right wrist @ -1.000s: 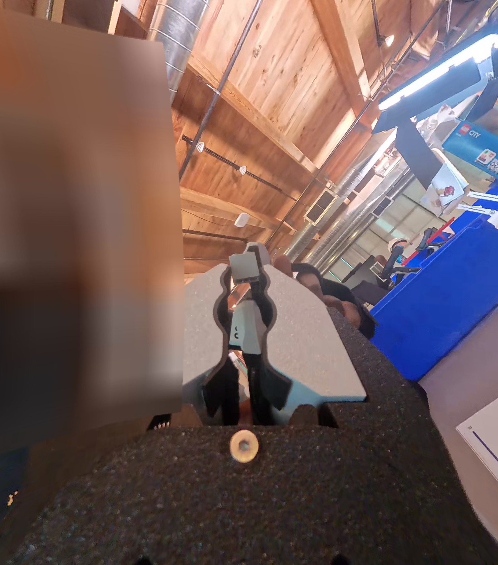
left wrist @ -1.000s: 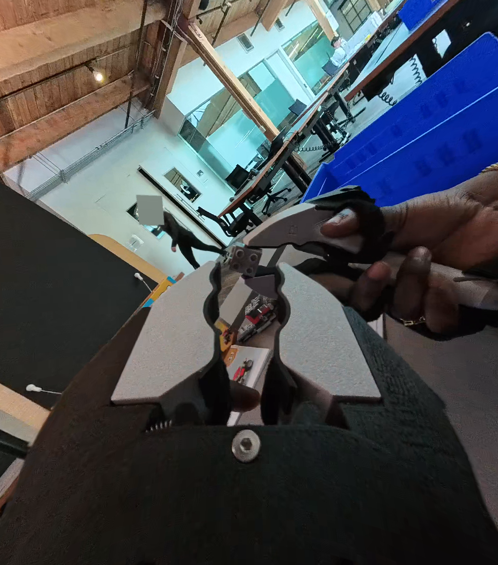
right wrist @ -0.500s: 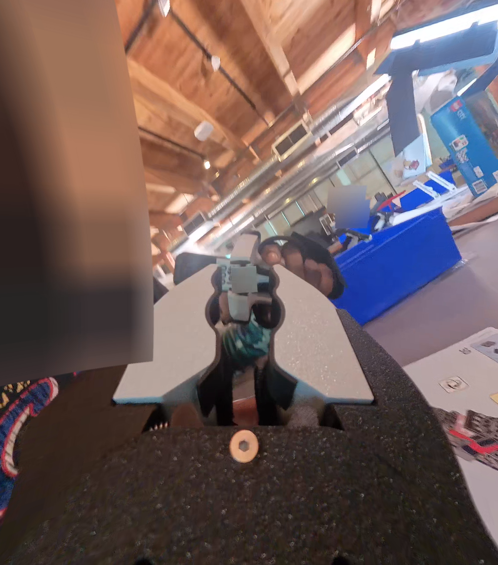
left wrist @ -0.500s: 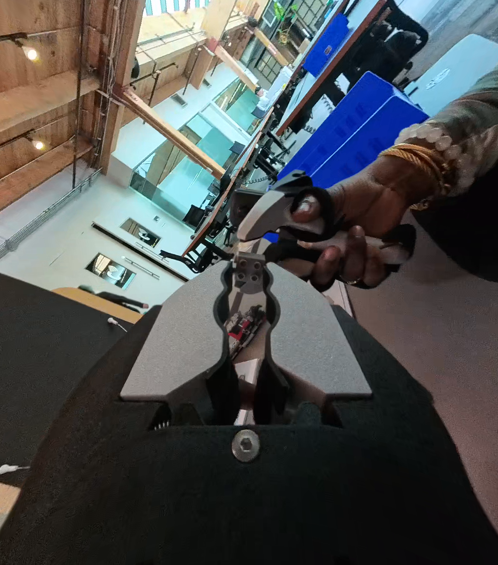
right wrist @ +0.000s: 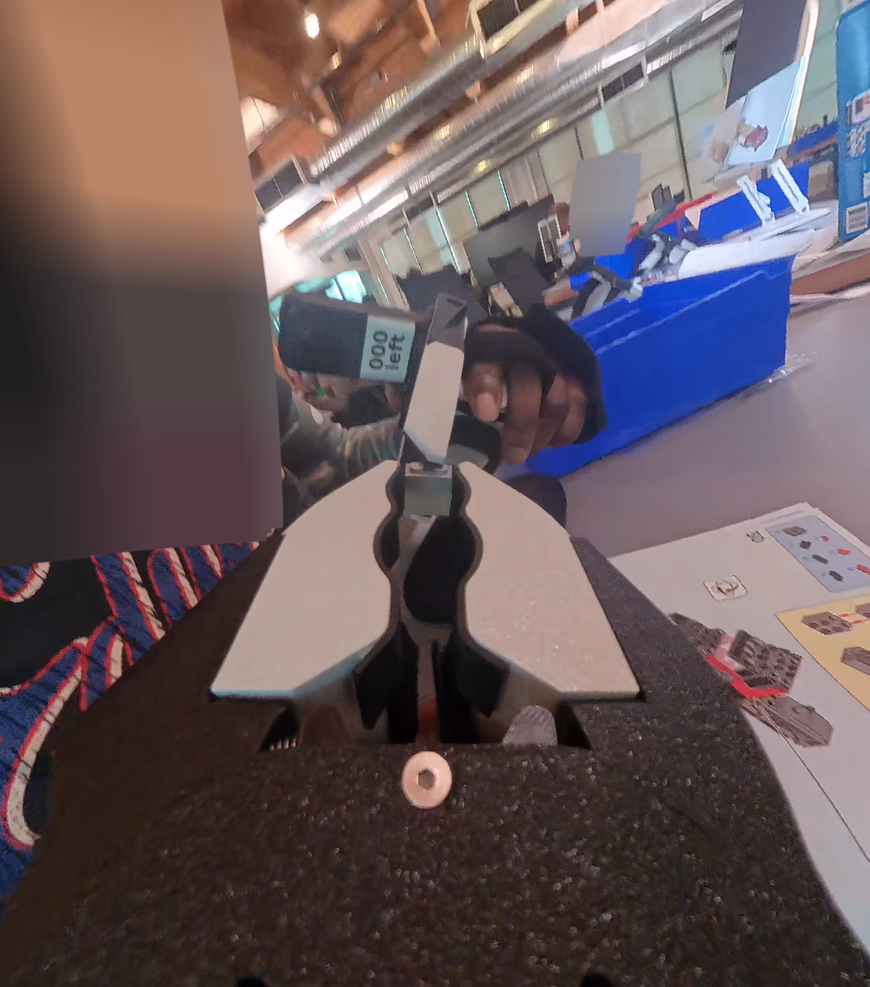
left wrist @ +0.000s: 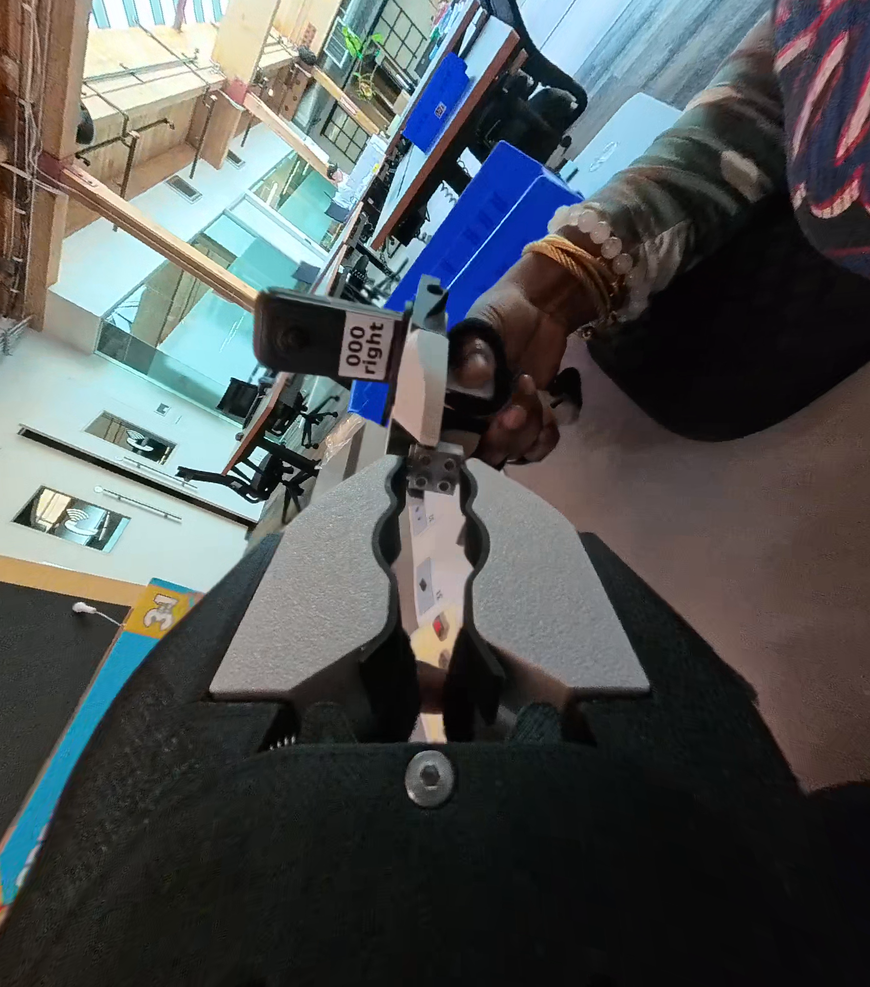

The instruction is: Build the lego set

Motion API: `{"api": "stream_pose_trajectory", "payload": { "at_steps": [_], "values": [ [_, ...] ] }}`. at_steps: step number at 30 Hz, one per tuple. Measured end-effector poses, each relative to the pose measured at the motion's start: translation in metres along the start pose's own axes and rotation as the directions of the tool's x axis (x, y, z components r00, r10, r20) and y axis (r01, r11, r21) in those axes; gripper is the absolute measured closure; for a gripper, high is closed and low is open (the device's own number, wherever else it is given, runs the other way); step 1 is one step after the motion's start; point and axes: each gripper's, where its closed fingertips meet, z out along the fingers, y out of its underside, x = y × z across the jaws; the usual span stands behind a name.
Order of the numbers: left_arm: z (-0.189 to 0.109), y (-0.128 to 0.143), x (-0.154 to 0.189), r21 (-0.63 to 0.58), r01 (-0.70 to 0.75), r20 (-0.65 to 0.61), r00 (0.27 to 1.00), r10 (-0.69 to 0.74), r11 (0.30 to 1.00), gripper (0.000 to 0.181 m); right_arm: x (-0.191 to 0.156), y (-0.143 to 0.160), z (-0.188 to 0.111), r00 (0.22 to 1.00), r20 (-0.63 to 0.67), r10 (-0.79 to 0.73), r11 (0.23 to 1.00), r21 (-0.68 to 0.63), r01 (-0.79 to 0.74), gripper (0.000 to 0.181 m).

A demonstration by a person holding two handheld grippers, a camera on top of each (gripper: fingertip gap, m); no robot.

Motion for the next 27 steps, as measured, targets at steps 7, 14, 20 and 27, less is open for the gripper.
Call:
{"api": "stream_pose_trajectory", "payload": {
  "at_steps": [7,14,20,27],
  "values": [
    [-0.004,0.017,0.016,-0.091,0.17,-0.038,0.984,-0.174,0.981,0.161,0.013,0.019,-0.002,0.988,-0.124,-0.095,0.983,-0.17,0.073,0.165],
    [-0.013,0.08,0.053,-0.45,0.723,0.055,0.608,-0.792,0.524,0.132,0.034,0.033,-0.022,0.916,-0.324,-0.238,0.956,-0.247,0.161,0.165],
    [-0.01,0.103,0.081,-0.589,0.63,-0.032,0.608,-0.793,0.506,0.143,0.034,0.032,-0.023,0.907,-0.338,-0.25,0.96,-0.209,0.186,0.165],
    [-0.005,0.108,0.092,-0.595,0.583,-0.089,0.637,-0.766,0.553,0.159,0.039,0.041,-0.022,0.903,-0.341,-0.261,0.951,-0.251,0.18,0.165]
  ]
}}
